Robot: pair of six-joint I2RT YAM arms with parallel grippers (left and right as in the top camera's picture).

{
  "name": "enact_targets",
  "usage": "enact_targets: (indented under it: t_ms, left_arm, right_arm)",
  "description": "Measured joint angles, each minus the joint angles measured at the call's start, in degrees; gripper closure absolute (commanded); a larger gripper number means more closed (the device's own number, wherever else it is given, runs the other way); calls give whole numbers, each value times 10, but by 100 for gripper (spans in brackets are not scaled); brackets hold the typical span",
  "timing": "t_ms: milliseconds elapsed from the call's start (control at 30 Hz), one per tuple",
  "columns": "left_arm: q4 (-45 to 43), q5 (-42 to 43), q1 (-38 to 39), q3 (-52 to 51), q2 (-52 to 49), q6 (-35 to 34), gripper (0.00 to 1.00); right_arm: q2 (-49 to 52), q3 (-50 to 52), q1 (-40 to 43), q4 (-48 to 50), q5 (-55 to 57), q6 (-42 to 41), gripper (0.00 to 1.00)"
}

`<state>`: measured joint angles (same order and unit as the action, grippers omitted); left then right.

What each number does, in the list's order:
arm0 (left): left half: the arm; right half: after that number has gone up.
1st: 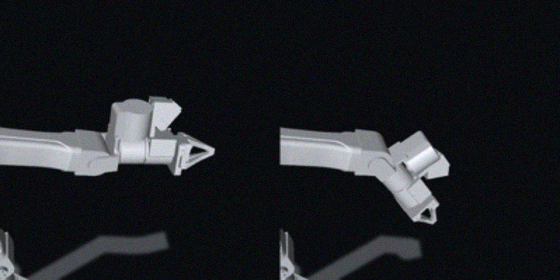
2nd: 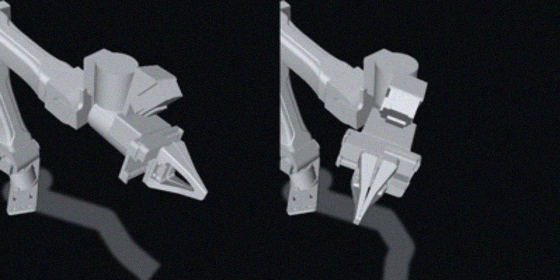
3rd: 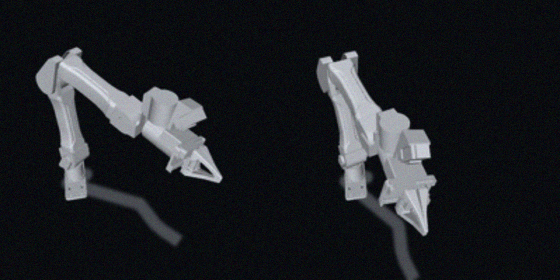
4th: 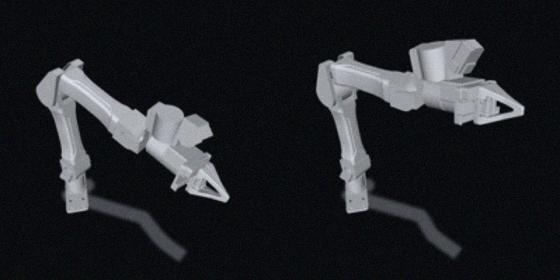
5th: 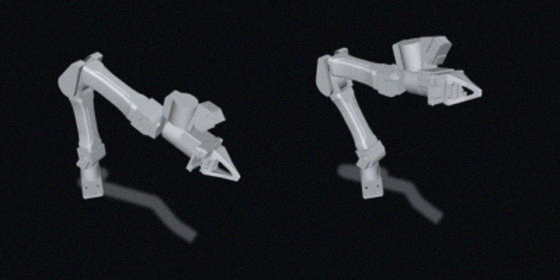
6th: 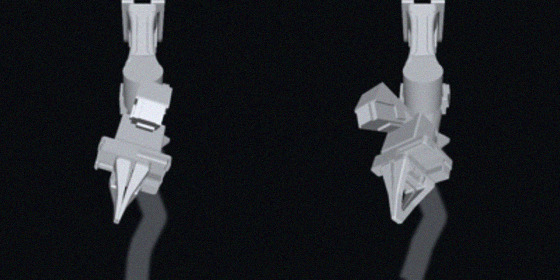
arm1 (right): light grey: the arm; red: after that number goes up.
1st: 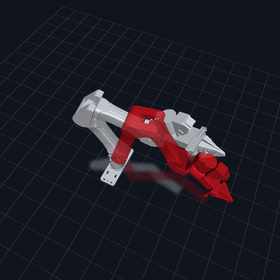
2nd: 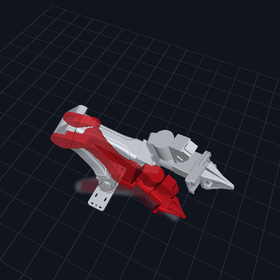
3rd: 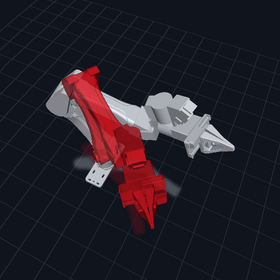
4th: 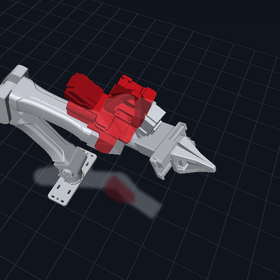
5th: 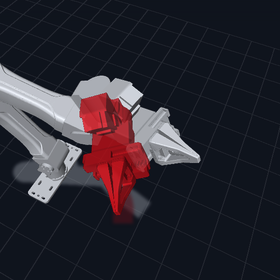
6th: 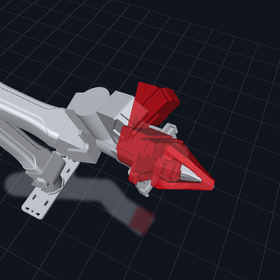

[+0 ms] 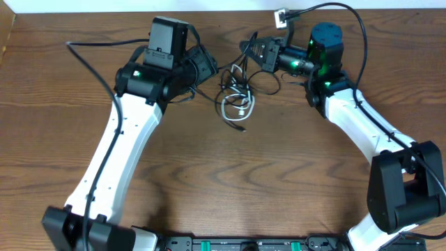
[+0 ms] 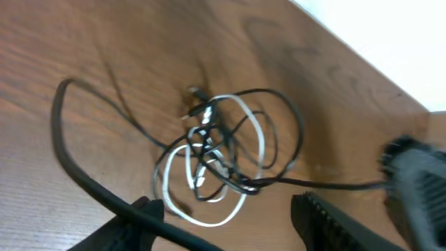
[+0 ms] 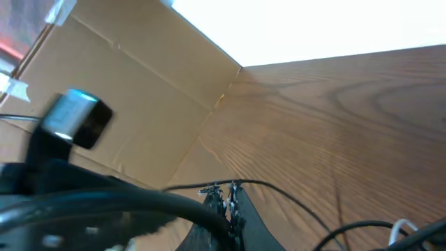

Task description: Untangle cables

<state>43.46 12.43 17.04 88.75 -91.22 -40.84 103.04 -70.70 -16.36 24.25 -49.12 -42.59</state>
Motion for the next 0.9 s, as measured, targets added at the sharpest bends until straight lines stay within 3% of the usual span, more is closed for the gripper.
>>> enact_targets:
  t_ms: [67,200,333,600,900]
  left_arm:
    - [-1,17,0,0,-26,2,24]
    - [-2,70,-1,0,-103,3,23]
    - [-3,118,-2,-5,-169,4,17]
    - [-83,144,-2,-11,-184,1,10]
    - [-96,148,19,-11,-222,-10,10]
  right_arm:
    - [0,0,0,0,0,-8,99]
    - [0,0,0,-22,5,-27,99]
    - [0,0,0,-75,45,-39,99]
    - [0,0,0,-90,96,-46,99]
    - [0,0,-1,-92,104,-46,99]
